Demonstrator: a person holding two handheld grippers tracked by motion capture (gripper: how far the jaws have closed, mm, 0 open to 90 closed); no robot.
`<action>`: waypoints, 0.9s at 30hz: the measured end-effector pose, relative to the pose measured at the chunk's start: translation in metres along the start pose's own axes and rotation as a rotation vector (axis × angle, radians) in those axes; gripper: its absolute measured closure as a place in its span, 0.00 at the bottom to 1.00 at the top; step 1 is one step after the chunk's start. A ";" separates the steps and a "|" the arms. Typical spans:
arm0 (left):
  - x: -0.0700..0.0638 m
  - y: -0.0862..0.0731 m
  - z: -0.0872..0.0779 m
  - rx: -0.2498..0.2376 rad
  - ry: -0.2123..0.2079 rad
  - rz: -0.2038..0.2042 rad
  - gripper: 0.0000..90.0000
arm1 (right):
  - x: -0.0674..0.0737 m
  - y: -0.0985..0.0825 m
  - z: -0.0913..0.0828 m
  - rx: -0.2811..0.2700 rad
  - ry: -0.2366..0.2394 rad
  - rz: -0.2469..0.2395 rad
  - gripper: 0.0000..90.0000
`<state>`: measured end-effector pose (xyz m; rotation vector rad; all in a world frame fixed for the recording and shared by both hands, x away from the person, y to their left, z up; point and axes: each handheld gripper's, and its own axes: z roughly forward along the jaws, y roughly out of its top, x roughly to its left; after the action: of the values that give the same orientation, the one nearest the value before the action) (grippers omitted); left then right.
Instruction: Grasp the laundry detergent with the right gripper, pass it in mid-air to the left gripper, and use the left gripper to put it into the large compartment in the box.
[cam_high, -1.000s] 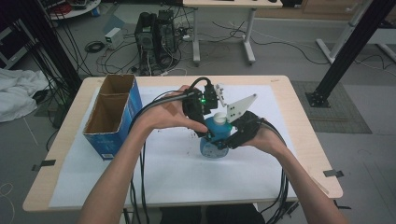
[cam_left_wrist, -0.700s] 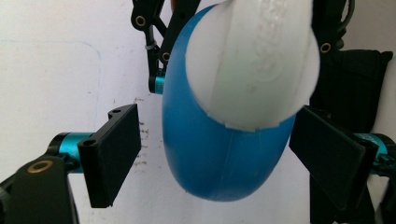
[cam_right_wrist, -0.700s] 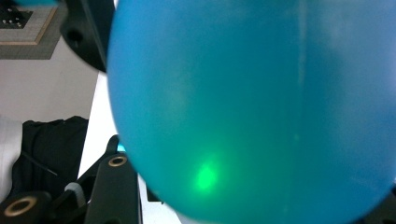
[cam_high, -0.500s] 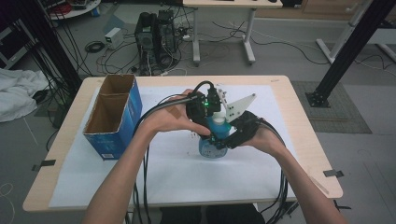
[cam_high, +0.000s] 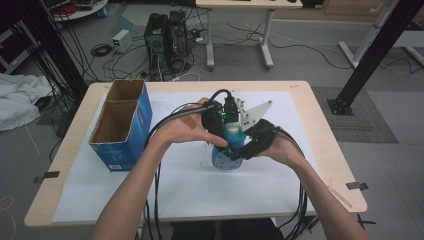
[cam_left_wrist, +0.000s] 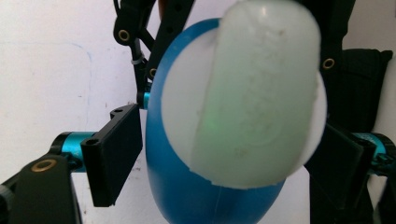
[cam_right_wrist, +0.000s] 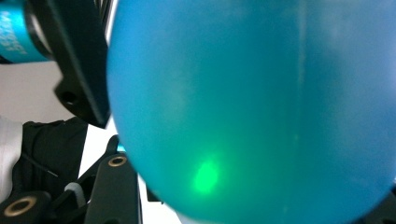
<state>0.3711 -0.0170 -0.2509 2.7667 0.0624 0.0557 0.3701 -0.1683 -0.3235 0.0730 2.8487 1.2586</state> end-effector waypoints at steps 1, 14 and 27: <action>0.001 0.000 0.001 -0.007 -0.001 0.006 0.21 | 0.000 0.000 0.001 -0.005 -0.001 0.000 0.50; 0.001 -0.004 -0.003 -0.036 0.008 -0.025 0.28 | 0.001 0.000 0.000 -0.015 -0.001 0.021 0.50; -0.001 -0.005 -0.001 -0.059 0.003 -0.045 0.31 | -0.001 -0.002 0.001 -0.003 -0.002 -0.007 0.50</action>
<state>0.3700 -0.0122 -0.2516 2.7049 0.1225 0.0493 0.3709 -0.1692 -0.3256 0.0647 2.8428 1.2615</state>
